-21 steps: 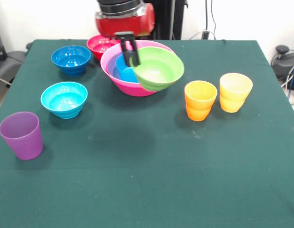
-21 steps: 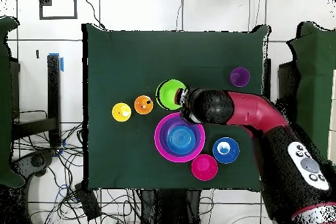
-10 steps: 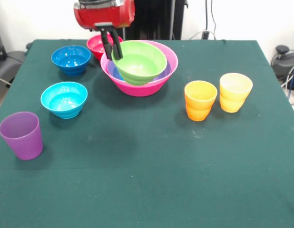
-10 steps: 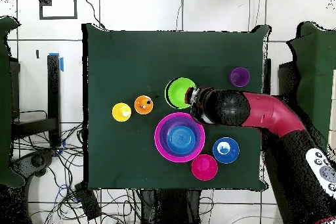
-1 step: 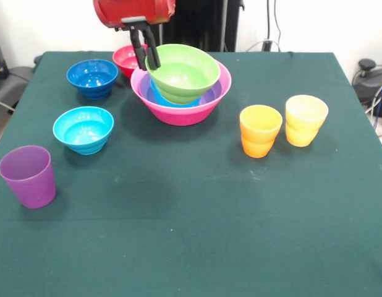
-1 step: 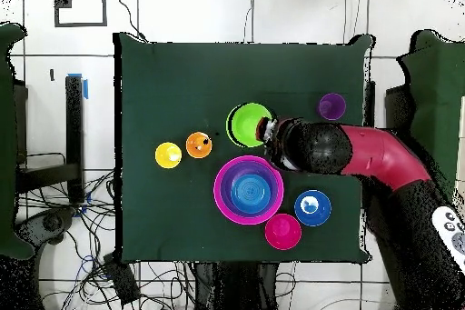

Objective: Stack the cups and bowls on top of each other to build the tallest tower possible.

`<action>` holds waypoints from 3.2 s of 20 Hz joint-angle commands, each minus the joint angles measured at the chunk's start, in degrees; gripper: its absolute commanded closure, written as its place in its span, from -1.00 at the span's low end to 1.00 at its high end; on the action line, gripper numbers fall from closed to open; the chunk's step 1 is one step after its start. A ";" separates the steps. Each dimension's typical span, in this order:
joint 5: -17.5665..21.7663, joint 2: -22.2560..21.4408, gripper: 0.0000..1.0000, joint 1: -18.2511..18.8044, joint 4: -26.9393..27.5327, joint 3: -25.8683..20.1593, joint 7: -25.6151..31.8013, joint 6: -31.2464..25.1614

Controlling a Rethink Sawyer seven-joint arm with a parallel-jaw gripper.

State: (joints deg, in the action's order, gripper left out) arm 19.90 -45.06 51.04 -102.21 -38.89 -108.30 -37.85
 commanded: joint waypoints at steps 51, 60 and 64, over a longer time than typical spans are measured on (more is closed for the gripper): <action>13.53 -1.27 1.00 1.15 -15.50 -2.74 2.03 6.63; 12.99 -1.67 1.00 0.34 -15.52 -2.14 2.13 6.88; 13.23 -0.22 1.00 0.90 -13.80 -2.23 4.19 5.90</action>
State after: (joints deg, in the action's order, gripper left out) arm 27.12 -47.22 53.40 -115.45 -43.06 -108.30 -32.72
